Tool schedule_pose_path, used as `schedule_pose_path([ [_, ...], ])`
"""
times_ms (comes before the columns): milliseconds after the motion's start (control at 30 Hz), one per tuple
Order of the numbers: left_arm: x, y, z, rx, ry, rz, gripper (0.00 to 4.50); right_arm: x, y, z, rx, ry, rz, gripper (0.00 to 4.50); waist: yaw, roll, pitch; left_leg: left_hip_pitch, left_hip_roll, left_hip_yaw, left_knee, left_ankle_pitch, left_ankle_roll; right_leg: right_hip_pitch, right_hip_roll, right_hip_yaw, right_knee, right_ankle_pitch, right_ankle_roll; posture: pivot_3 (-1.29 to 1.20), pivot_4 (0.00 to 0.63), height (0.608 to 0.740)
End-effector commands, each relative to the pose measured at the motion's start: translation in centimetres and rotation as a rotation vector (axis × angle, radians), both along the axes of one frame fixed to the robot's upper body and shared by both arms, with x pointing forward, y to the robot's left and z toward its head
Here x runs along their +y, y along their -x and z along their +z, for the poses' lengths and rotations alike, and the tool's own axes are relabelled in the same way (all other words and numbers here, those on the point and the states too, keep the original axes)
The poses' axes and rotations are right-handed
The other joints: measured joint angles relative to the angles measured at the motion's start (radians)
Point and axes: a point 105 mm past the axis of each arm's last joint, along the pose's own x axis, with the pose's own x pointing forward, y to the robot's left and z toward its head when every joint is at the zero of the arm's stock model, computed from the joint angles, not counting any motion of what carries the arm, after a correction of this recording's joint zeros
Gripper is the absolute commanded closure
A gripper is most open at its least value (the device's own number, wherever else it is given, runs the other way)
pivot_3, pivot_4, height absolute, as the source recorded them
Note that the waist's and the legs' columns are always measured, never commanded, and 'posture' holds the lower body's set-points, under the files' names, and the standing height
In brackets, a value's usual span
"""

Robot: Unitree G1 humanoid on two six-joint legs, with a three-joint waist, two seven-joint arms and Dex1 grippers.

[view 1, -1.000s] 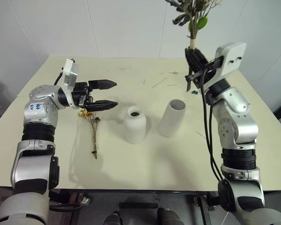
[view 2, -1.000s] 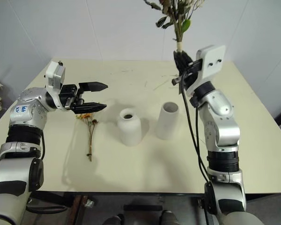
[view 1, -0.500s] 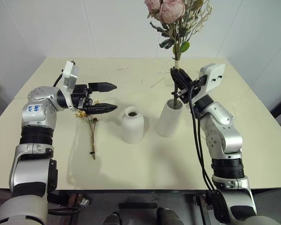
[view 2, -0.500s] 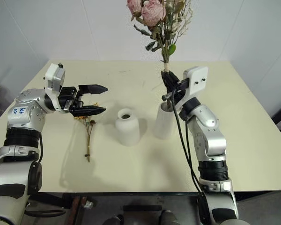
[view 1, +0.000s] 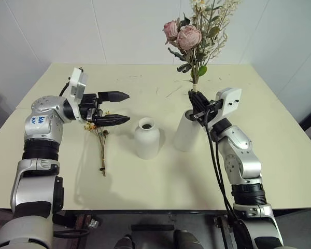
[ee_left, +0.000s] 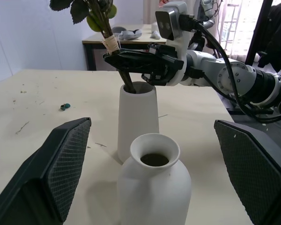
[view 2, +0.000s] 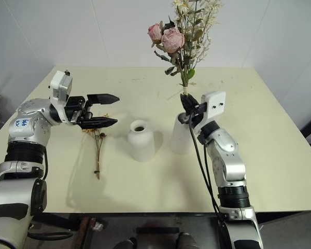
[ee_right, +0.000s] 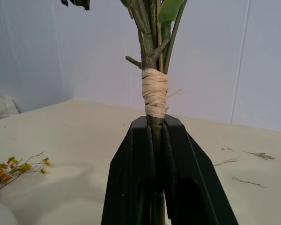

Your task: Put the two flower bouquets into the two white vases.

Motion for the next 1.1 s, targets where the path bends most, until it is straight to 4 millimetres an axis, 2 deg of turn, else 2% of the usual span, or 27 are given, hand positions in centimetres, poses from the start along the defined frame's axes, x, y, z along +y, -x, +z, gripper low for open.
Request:
schedule_pose_path([
  [33, -0.1, 0.4, 1.6, -0.068, 0.01, -0.027, 0.0, -0.6, 0.7, 0.9, -0.054, -0.012, -0.023, 3.6, 0.0, 0.0, 0.0, 0.0, 0.0, 0.0, 0.0, 0.0, 0.0, 0.0, 0.0, 0.0, 0.0, 0.0, 0.0, 0.0, 0.15, 0.74],
  [300, -0.5, 0.1, 1.8, -0.076, 0.016, -0.035, 0.0, -0.2, 1.8, 1.3, -0.078, 0.005, -0.009, 0.93, -0.001, 0.0, 0.0, 0.0, 0.0, 0.0, 0.0, 0.0, 0.0, 0.0, 0.0, 0.0, 0.0, 0.0, 0.0, 0.0, 0.15, 0.74],
  [400, -0.6, 0.0, 1.9, -0.078, 0.016, -0.036, 0.0, -0.1, 2.7, 2.2, -0.104, 0.021, 0.0, 0.03, 0.001, 0.0, 0.0, 0.0, 0.0, 0.0, 0.0, 0.0, 0.0, 0.0, 0.0, 0.0, 0.0, 0.0, 0.0, 0.0, 0.15, 0.74],
  [567, -0.8, -0.2, 1.9, -0.08, 0.018, -0.041, 0.0, 0.2, 4.1, 3.0, -0.109, 0.065, 0.036, 0.03, 0.002, 0.0, 0.0, 0.0, 0.0, 0.0, 0.0, 0.0, 0.0, 0.0, 0.0, 0.0, 0.0, 0.0, 0.0, 0.0, 0.15, 0.74],
  [733, -0.8, -0.2, 1.8, -0.079, 0.02, -0.044, 0.0, 0.4, 6.4, 2.5, -0.075, 0.139, 0.101, 0.03, 0.005, 0.0, 0.0, 0.0, 0.0, 0.0, 0.0, 0.0, 0.0, 0.0, 0.0, 0.0, -0.001, -0.001, 0.0, 0.0, 0.15, 0.74],
  [867, -0.9, -0.1, 1.7, -0.075, 0.021, -0.046, 0.0, -0.2, 8.8, 1.4, -0.004, 0.246, 0.166, 0.03, 0.01, 0.0, 0.0, 0.0, 0.0, 0.0, 0.0, 0.0, 0.0, 0.0, 0.0, 0.0, -0.003, -0.001, 0.0, 0.0, 0.15, 0.74],
  [1100, -0.5, -0.7, 1.5, -0.071, 0.044, 0.025, 0.0, -1.7, 12.2, 0.7, 0.094, 0.41, 0.27, 0.03, 0.022, 0.0, 0.0, 0.0, 0.0, 0.0, 0.001, 0.0, 0.0, 0.001, 0.0, 0.0, -0.003, -0.002, -0.001, 0.0, 0.15, 0.74],
])
